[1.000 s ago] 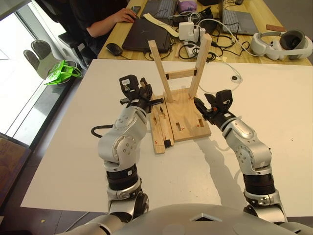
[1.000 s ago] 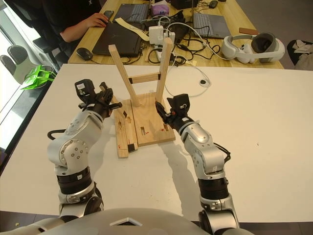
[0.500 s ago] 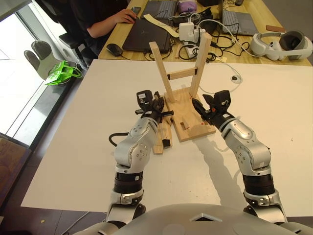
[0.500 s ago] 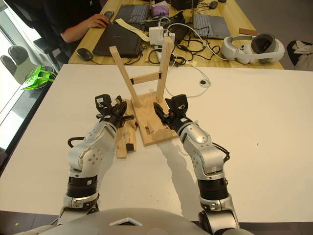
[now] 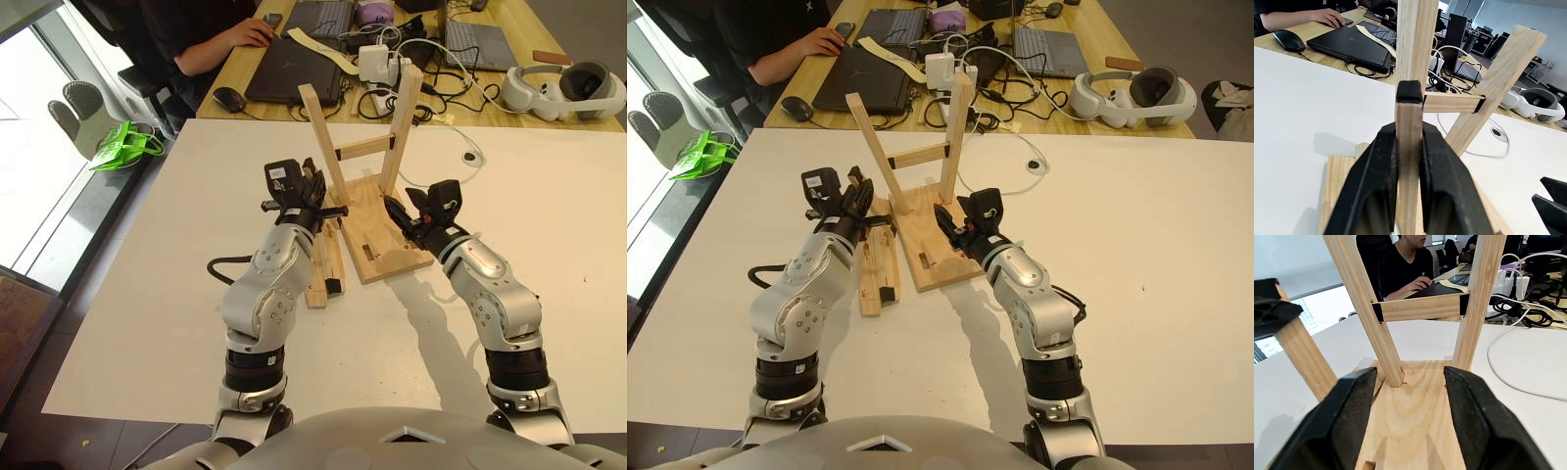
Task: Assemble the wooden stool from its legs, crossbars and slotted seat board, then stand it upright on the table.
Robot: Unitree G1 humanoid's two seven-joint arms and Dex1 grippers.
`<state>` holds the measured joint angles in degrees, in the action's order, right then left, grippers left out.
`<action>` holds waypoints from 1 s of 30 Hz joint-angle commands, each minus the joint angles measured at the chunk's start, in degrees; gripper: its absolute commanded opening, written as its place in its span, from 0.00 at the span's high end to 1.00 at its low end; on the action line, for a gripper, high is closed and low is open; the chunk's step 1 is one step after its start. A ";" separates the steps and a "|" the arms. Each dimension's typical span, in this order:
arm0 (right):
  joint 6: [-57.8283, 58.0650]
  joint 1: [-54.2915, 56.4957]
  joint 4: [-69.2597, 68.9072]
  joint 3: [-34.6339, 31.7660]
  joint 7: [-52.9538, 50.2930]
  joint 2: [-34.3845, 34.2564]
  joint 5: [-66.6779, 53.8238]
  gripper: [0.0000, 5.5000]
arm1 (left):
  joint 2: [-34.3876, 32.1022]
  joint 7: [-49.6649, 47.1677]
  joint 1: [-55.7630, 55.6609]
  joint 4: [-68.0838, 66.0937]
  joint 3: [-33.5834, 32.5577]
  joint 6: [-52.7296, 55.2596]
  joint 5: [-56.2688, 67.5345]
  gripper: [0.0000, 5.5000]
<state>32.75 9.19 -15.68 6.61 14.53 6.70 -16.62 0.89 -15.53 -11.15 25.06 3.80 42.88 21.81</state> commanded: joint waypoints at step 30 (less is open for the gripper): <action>0.19 1.03 -0.22 1.34 0.96 0.26 0.95 0.54 | 11.04 -3.85 0.73 -7.10 -5.84 -3.73 -2.03 0.93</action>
<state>32.64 9.71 -15.65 7.77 15.44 7.08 -15.96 3.81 -18.50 -12.42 18.67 -3.30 39.99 18.87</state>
